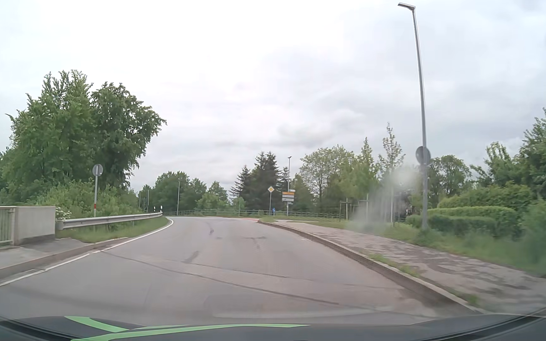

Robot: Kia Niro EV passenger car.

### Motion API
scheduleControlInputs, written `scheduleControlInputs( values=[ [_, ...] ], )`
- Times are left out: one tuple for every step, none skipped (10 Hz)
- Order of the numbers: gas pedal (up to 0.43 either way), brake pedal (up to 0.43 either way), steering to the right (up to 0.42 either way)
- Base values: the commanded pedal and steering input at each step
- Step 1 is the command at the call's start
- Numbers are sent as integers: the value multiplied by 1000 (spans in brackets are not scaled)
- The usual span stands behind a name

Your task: Follow the waypoints while adhering to traffic rules and regulations

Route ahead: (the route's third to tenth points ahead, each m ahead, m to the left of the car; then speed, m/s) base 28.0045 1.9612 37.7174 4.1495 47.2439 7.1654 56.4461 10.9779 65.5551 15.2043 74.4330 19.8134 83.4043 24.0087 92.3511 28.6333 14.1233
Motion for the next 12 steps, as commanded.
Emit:
scheduleControlInputs(
  values=[
    [169, 0, -39],
    [157, 0, -39],
    [157, 0, -39],
    [157, 0, -39],
    [157, 0, -37],
    [157, 0, -35],
    [157, 0, -35],
    [157, 0, -34],
    [157, 0, -31],
    [150, 0, -30],
    [150, 0, -30],
    [150, 0, -30]
  ],
)
